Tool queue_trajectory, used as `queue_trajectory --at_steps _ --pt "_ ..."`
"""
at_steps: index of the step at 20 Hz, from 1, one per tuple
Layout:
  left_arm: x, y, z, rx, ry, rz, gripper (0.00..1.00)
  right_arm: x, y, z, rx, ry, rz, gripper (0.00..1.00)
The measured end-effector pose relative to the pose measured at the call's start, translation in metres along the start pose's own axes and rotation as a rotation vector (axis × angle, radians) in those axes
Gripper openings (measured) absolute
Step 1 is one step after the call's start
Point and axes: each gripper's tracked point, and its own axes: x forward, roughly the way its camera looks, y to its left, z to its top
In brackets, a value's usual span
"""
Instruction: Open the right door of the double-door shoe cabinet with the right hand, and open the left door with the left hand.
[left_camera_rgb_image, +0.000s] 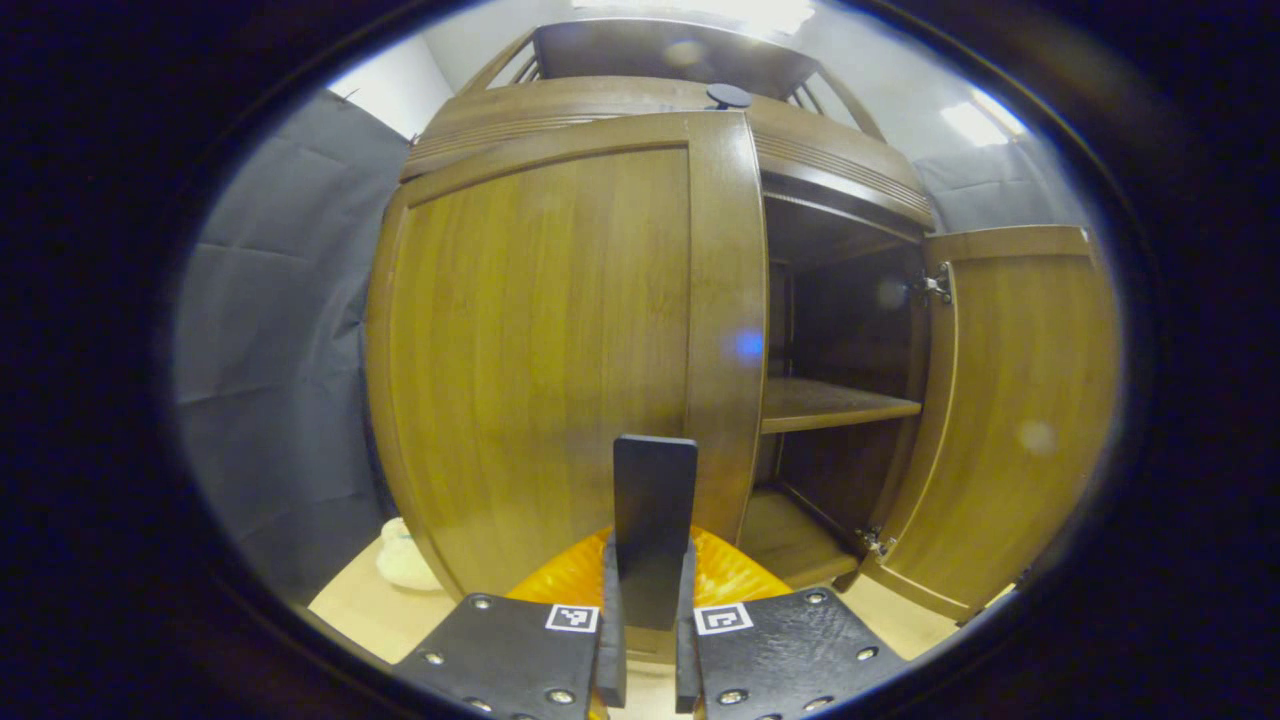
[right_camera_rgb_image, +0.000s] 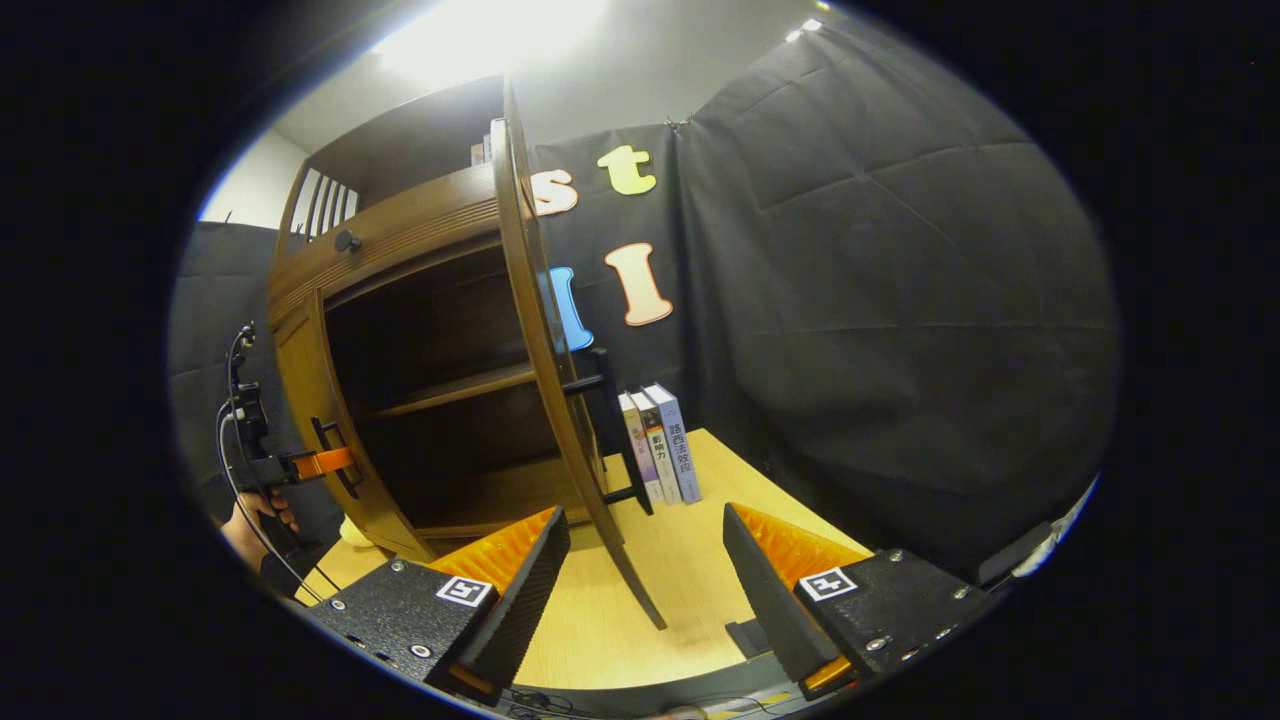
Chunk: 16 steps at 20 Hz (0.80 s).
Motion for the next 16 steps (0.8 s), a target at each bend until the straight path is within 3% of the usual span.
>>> queue_trajectory --at_steps 5,7,9,10,16 --pt "-0.029 0.011 -0.001 -0.018 -0.006 0.01 0.15 -0.006 0.013 -0.001 -0.005 -0.001 0.026 0.95" --pt "-0.043 0.018 -0.002 -0.022 -0.011 0.017 0.24 -0.007 0.019 0.0 -0.006 -0.007 0.035 0.95" --pt "-0.058 0.026 -0.004 -0.028 -0.012 0.023 0.24 -0.009 0.025 -0.002 -0.001 -0.009 0.048 0.95" --pt "-0.064 0.03 -0.003 -0.034 -0.006 0.027 0.2 -0.009 0.029 -0.005 0.0 -0.006 0.055 0.99" --pt "-0.096 0.054 -0.01 -0.061 -0.001 0.065 0.19 -0.012 0.047 -0.01 -0.011 0.001 0.097 0.95"
